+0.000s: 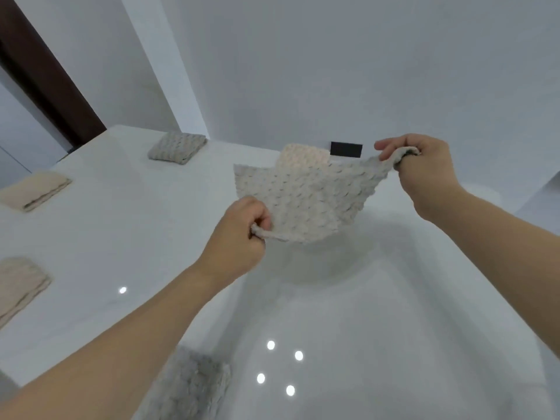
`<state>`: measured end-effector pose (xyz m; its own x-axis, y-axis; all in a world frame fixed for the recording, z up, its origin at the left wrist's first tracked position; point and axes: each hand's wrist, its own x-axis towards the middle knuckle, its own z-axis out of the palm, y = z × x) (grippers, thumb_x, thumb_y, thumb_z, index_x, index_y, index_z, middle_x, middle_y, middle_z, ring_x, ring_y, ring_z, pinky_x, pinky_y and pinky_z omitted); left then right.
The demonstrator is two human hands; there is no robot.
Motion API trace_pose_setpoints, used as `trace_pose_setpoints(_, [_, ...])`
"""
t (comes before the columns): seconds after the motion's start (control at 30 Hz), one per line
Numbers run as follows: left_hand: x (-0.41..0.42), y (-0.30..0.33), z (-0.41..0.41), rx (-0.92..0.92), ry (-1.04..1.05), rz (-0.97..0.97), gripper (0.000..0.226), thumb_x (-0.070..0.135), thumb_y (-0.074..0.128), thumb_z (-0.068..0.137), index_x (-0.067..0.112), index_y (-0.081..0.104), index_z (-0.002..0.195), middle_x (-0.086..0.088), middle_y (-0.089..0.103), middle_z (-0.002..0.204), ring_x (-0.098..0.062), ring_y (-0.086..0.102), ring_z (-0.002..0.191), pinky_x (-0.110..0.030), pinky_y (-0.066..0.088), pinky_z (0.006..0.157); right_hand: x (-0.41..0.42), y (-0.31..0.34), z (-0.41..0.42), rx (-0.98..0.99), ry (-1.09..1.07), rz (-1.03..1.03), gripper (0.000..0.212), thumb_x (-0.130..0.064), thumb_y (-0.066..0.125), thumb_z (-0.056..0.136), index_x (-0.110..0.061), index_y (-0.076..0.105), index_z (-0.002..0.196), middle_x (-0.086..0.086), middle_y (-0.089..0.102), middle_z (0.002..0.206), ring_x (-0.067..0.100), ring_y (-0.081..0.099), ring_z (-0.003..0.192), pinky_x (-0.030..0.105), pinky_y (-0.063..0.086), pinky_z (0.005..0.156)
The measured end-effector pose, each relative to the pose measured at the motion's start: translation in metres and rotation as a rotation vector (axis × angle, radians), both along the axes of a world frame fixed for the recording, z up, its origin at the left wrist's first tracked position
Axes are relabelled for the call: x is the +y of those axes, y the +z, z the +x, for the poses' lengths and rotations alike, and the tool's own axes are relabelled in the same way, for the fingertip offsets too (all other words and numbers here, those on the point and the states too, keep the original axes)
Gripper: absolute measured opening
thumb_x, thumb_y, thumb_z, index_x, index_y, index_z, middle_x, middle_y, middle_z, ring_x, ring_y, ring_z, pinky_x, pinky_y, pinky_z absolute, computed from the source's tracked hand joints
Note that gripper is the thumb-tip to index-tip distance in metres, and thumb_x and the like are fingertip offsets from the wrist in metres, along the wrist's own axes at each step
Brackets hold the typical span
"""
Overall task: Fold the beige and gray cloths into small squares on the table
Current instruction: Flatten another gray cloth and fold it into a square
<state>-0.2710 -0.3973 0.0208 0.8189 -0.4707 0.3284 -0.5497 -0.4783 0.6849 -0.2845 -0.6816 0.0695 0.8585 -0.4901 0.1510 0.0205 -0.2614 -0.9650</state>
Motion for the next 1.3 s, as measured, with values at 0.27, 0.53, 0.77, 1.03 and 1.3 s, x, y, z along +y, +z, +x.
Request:
trace_pose_setpoints(0.27, [-0.019,-0.087,-0.086,0.300,-0.168,0.560,0.036,-0.004,0.047,0.067,0.031,0.041,0.059,0.017,0.048,0.081,-0.003,0.042,0.083,-0.021,0.031,0.074,-0.040,-0.096,-0.099,0.414,0.398,-0.314,0.048,0.016,0.038,0.070,-0.018,0.069,0.056,-0.009,0.073,0.085,0.015,0.065,0.098,0.037,0.051,0.087])
trace_pose_setpoints(0.53, [-0.055,-0.052,-0.140,0.742,-0.305,0.662,0.032,0.010,0.045,0.067,0.025,0.073,0.064,0.006,0.070,0.071,-0.011,0.059,0.065,-0.032,0.051,0.067,-0.094,-0.073,-0.122,0.754,0.806,-1.063,0.047,0.005,0.039,0.071,-0.025,0.074,0.078,-0.014,0.068,0.102,0.009,0.058,0.105,0.027,0.045,0.092])
trace_pose_setpoints(0.77, [-0.095,-0.060,-0.085,0.276,0.266,0.391,0.034,0.019,0.036,0.100,0.014,0.056,0.128,0.000,0.059,0.122,-0.015,0.058,0.103,-0.030,0.046,0.087,-0.012,-0.099,-0.054,0.342,0.598,-0.907,0.041,-0.019,0.033,0.102,-0.017,0.043,0.143,-0.001,0.039,0.150,0.016,0.039,0.134,0.024,0.026,0.108])
trace_pose_setpoints(1.03, [-0.110,-0.142,-0.054,0.098,0.396,0.644,0.059,0.042,0.013,0.101,0.019,0.011,0.156,0.001,0.007,0.163,-0.021,-0.001,0.150,-0.048,-0.002,0.121,0.013,-0.181,-0.019,0.421,0.596,-1.171,0.054,-0.045,0.008,0.101,-0.033,0.003,0.154,-0.011,-0.003,0.161,0.011,-0.008,0.148,0.039,-0.007,0.120])
trace_pose_setpoints(1.3, [-0.112,-0.142,-0.053,0.093,0.413,0.623,0.059,0.042,0.013,0.102,0.020,0.010,0.156,0.001,0.007,0.164,-0.021,-0.002,0.150,-0.049,-0.001,0.120,0.015,-0.178,-0.021,0.431,0.592,-1.165,0.055,-0.046,0.005,0.101,-0.034,0.000,0.154,-0.012,-0.005,0.161,0.009,-0.011,0.147,0.039,-0.008,0.120])
